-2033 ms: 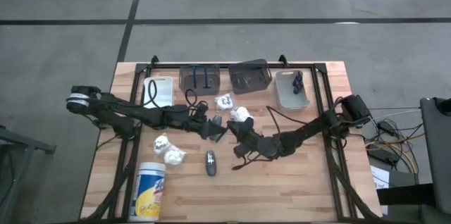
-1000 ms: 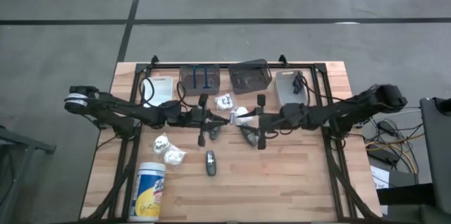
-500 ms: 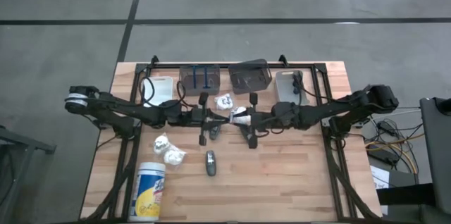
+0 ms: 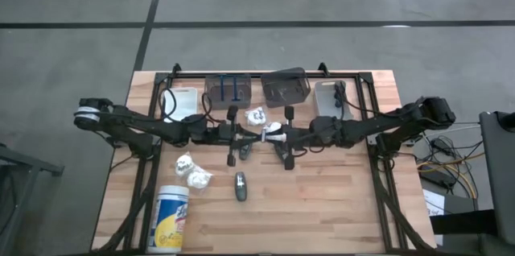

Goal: Pick & Place Travel size toiletries
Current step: Put the blue razor into the left black bin

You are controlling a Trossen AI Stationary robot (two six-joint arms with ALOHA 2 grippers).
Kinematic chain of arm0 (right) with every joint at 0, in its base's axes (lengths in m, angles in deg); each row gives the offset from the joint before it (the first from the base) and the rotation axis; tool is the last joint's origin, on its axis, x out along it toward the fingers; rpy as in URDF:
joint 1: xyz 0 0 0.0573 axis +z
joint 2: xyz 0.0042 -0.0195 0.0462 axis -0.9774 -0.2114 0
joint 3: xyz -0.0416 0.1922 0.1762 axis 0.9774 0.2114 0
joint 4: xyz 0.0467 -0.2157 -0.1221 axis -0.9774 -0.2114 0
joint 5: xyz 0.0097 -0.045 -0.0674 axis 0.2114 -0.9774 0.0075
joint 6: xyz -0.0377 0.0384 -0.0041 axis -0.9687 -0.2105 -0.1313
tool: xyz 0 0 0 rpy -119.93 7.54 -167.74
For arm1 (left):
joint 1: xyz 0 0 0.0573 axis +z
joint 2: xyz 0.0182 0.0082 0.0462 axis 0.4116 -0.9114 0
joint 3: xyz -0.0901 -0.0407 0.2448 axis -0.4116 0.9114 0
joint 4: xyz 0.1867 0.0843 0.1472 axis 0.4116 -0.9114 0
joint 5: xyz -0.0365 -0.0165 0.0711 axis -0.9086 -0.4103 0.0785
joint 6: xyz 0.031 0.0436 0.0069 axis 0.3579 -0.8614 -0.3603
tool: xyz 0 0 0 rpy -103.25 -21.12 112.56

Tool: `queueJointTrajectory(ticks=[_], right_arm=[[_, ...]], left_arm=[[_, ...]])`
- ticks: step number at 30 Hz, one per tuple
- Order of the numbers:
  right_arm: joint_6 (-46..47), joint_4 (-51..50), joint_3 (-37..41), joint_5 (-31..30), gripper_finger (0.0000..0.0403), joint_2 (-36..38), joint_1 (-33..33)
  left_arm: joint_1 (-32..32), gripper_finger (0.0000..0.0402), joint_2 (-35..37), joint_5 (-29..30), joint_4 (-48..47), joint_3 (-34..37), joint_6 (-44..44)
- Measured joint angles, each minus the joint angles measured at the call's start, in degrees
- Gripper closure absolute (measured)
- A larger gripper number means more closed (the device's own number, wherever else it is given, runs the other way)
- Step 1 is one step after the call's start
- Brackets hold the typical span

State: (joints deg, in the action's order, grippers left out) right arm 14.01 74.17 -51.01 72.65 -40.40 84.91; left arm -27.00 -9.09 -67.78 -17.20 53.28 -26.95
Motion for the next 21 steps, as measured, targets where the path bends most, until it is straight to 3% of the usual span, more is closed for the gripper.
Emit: queueJointTrajectory(ticks=[10,21], right_arm=[[7.7,-3.7,0.0,-0.2,0.0376,-0.1,-3.9],[15.5,-6.7,-1.9,0.4,0.0375,-2.9,-12.6]], left_arm=[[0.0,0.0297,2.6,3.0,-2.4,0.0,-1.1],[-2.1,0.0287,10.5,2.7,-22.1,0.2,-1.2]])
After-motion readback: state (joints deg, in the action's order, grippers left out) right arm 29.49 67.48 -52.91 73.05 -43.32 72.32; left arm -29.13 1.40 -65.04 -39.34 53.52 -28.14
